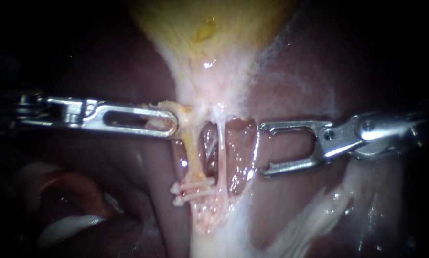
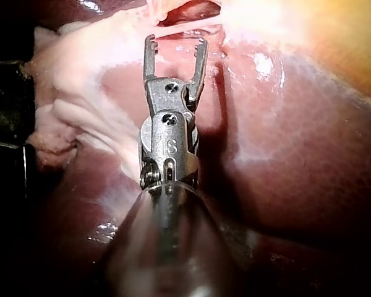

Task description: Going back second clip left tube

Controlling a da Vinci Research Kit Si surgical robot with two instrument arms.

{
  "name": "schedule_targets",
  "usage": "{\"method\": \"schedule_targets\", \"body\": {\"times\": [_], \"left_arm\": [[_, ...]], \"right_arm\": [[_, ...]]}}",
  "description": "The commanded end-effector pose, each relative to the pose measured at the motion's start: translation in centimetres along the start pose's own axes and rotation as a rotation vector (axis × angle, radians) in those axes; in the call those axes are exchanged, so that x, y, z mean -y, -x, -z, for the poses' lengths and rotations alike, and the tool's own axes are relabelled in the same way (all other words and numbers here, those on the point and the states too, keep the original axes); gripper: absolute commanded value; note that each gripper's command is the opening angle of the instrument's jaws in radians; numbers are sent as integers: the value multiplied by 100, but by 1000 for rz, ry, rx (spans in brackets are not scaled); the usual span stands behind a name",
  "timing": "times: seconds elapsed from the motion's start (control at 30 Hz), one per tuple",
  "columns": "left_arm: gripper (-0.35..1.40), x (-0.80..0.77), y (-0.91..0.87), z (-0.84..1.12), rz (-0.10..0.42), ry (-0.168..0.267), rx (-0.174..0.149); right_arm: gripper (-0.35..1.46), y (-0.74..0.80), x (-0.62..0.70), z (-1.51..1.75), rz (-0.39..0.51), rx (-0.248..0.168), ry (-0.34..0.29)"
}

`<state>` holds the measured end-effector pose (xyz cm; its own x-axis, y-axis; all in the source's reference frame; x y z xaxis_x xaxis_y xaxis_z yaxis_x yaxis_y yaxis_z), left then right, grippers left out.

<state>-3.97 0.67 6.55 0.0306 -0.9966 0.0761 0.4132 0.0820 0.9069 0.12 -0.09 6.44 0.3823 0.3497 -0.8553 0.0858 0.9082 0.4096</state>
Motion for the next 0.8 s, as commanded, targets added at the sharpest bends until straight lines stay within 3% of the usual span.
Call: {"method": "schedule_targets", "body": {"times": [0.03, 0.37, 0.8], "left_arm": [[-35, -1, 0, -3, -1, 2, -3], [-35, -12, -1, -31, -1, 5, -20], [-35, -14, -2, -32, 4, 7, -22]], "right_arm": [[50, 0, 0, 0, 6, 1, 0], [50, 0, 0, 5, 10, 0, -2], [50, -2, 1, 6, 16, 0, -3]]}}
